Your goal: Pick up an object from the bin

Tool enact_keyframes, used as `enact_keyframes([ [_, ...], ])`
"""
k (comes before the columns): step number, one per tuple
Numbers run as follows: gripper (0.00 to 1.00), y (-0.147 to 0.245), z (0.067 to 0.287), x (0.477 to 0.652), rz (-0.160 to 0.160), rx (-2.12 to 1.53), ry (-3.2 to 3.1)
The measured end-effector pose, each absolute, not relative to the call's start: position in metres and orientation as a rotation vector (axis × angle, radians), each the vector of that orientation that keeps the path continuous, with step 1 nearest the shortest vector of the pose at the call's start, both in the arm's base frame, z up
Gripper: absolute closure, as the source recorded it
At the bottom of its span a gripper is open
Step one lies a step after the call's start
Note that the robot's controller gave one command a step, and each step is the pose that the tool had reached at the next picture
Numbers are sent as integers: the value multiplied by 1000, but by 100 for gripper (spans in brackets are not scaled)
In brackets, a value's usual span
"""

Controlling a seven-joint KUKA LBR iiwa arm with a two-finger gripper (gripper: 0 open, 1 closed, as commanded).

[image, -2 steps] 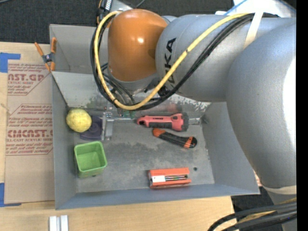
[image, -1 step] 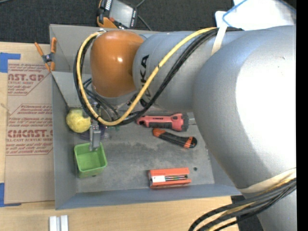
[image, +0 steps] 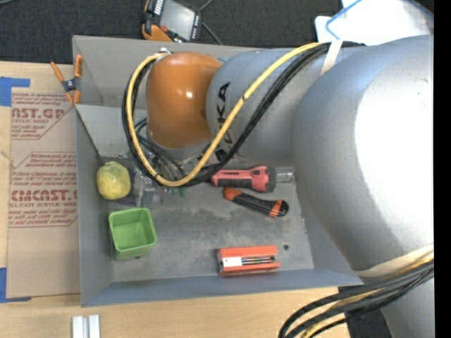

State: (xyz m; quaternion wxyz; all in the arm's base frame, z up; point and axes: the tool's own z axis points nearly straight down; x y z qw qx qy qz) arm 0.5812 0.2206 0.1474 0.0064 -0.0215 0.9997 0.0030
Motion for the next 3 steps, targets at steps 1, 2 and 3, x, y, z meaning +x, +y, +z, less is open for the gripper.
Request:
enact_keyframes([
  [1, 100, 221, 147, 581, 10, -68, 3128],
  [2, 100, 221, 147, 581, 10, -68, 3128],
  [3, 100, 218, 151, 581, 7, -138, 3127],
])
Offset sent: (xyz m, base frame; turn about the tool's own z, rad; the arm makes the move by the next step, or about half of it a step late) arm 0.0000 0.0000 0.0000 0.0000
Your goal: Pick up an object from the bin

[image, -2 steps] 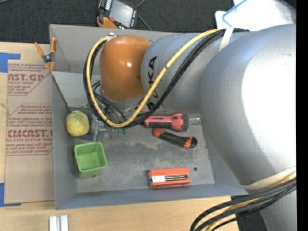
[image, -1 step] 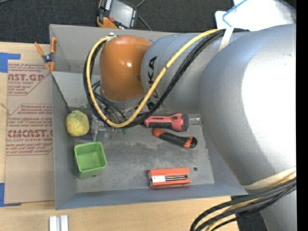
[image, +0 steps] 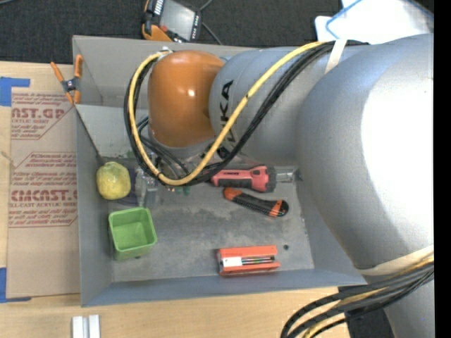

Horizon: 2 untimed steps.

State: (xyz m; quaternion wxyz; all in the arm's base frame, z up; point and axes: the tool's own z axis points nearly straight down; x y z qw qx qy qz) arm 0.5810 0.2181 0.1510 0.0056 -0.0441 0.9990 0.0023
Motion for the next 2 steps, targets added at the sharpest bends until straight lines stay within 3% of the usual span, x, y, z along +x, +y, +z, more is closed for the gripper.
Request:
enact_keyframes([
  [1, 100, 207, 193, 574, 9, -484, 3086],
  [2, 100, 203, 119, 582, 13, 221, 3119],
])
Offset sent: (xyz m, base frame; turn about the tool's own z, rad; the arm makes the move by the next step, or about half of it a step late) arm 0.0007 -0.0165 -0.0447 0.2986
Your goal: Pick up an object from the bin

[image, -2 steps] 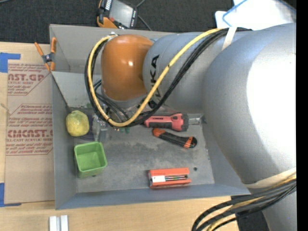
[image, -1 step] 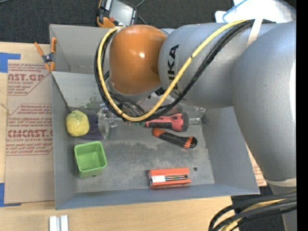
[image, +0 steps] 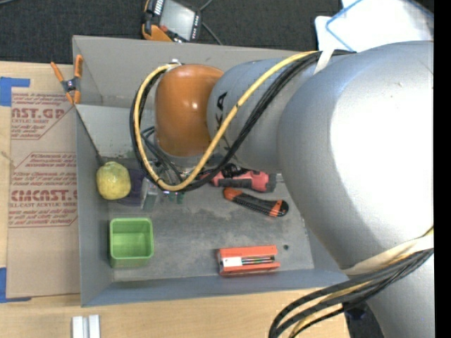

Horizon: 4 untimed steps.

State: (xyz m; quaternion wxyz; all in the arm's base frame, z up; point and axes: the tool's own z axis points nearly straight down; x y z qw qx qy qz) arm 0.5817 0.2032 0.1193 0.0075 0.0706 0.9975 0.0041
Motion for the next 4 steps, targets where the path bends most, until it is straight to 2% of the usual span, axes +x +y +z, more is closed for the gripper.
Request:
enact_keyframes([
  [1, 100, 210, 136, 499, 10, -603, 3065],
  [2, 100, 210, 136, 499, 11, -603, 3065],
  [3, 100, 208, 111, 486, -3, -1233, 2869],
  [4, 100, 223, 166, 499, 15, -385, 3099],
])
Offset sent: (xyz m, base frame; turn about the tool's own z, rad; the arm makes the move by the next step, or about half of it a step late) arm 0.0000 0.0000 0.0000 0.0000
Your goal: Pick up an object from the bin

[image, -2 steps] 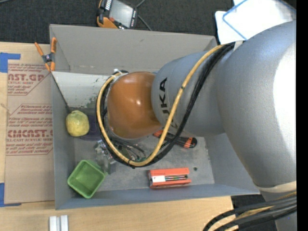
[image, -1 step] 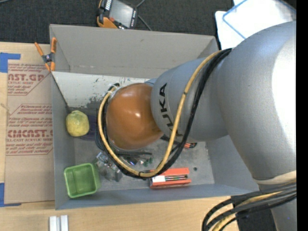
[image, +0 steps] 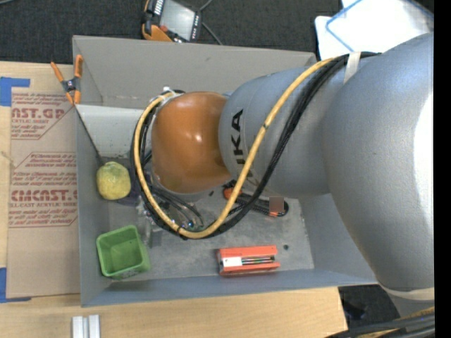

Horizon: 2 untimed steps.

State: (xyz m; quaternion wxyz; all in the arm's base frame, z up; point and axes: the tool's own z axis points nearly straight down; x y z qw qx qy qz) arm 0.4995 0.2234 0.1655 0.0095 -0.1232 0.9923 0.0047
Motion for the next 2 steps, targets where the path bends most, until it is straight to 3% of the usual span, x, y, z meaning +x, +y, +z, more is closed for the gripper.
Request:
enact_keyframes([
  [1, 100, 213, 142, 499, 9, -765, 3029],
  [2, 100, 227, 126, 496, 16, -602, 3061],
])
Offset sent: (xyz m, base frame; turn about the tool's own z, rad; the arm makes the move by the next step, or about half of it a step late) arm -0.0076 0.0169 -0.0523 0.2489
